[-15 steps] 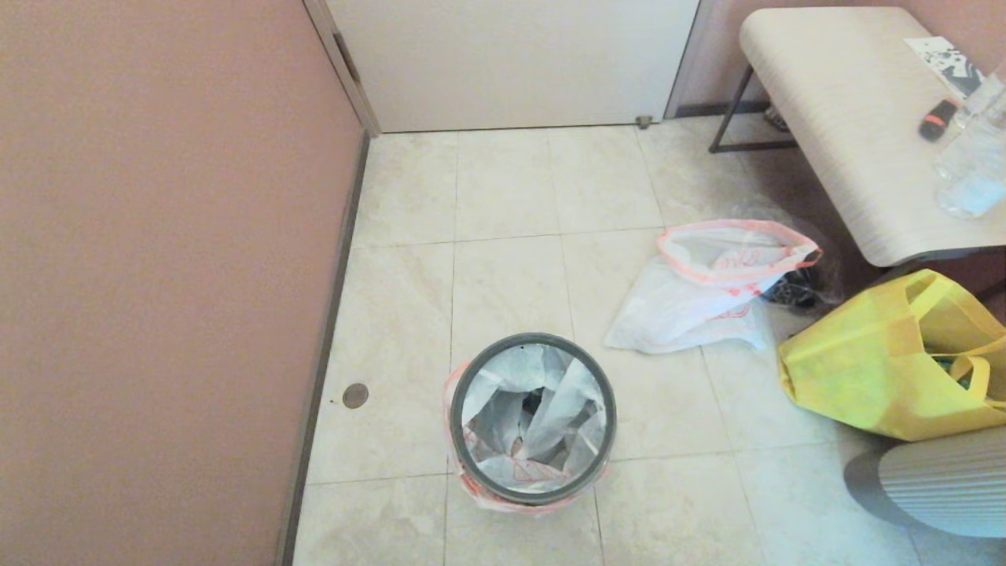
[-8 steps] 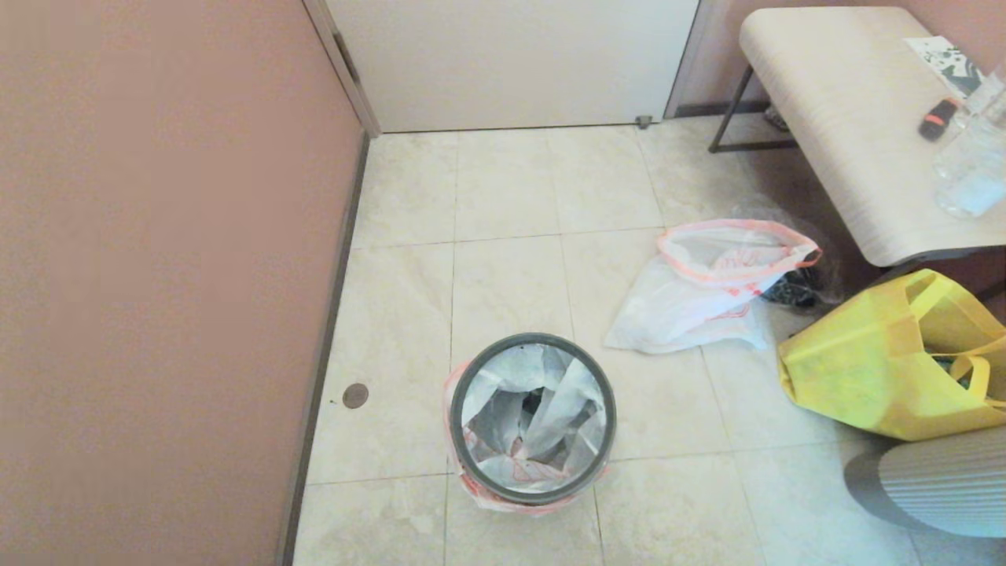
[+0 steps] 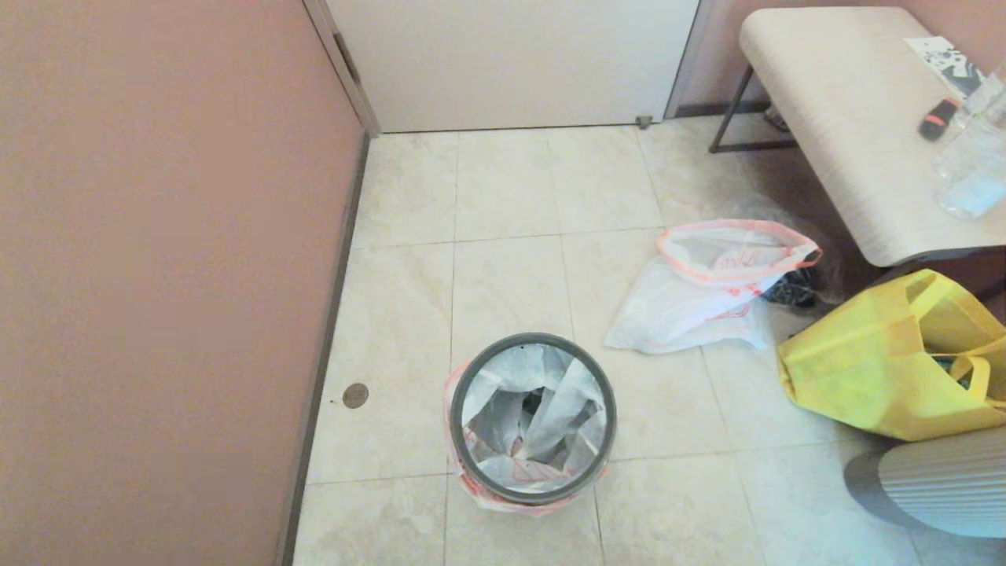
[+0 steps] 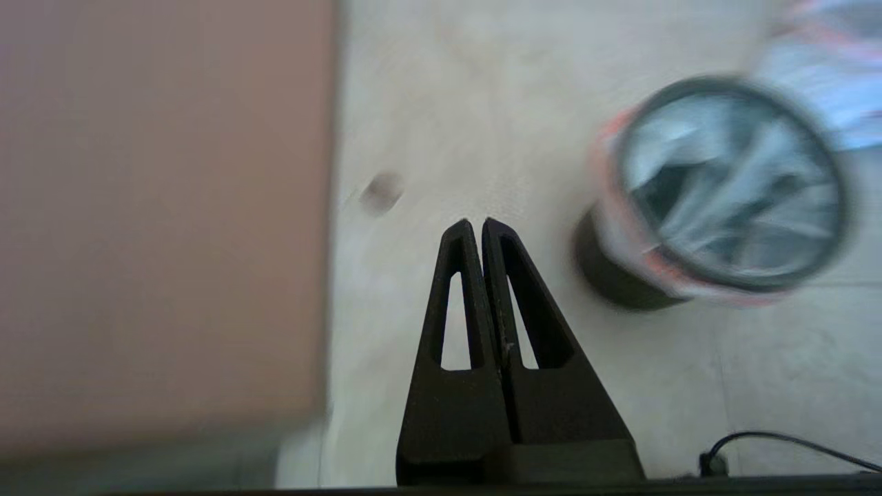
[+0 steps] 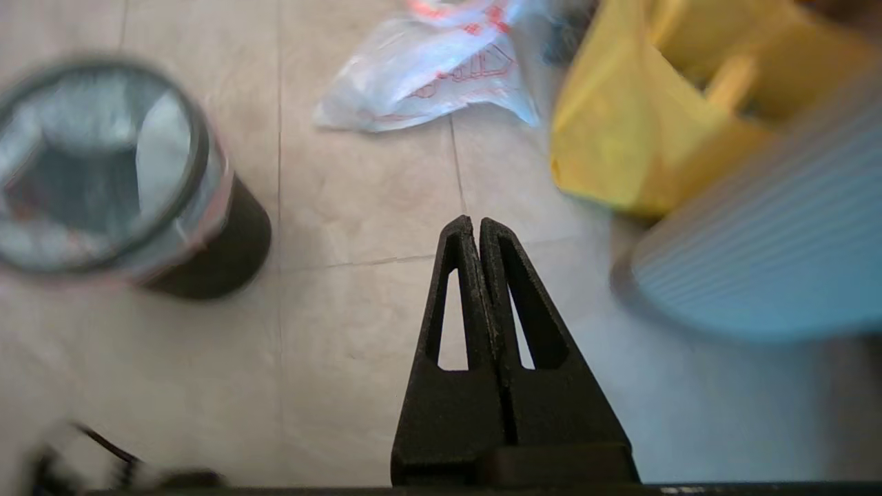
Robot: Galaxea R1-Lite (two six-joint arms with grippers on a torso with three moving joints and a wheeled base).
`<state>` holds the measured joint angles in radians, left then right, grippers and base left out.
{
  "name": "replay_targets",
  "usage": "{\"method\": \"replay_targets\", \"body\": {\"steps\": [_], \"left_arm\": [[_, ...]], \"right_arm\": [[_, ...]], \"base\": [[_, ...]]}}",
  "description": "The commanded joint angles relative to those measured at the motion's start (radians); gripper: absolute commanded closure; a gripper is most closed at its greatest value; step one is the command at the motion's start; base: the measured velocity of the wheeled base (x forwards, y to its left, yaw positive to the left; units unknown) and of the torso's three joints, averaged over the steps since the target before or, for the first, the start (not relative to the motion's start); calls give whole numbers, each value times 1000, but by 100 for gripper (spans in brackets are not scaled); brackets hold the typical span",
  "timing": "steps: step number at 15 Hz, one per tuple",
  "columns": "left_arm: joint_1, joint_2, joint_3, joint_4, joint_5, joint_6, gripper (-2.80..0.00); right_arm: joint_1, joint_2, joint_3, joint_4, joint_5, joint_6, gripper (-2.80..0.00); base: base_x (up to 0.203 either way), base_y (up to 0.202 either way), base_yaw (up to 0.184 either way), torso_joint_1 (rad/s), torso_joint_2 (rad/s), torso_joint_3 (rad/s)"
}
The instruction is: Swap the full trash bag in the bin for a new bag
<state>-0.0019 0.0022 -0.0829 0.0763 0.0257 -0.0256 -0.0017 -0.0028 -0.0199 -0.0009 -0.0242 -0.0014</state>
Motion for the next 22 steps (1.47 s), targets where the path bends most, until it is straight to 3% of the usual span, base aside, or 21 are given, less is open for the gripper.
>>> {"method": "replay_targets", "body": {"steps": [1,4,9,22], "left_arm": [[0,-2,48,-51,-47,9,0],[0,-2,56,-57,-71,13,0],[6,-2,96,-98,-47,100,0],[4,-2,94,-98,-47,72,0]], "right_arm": [[0,3,31,-14,27,-90,0],[0,3,31,-21,33,-49,0],[0,3,31,-22,29,-35,0],[0,3,31,-22,29,-34,0]], "base": [[0,0,0,0,0,0],[0,0,0,0,0,0],[0,0,0,0,0,0],[0,0,0,0,0,0]]}}
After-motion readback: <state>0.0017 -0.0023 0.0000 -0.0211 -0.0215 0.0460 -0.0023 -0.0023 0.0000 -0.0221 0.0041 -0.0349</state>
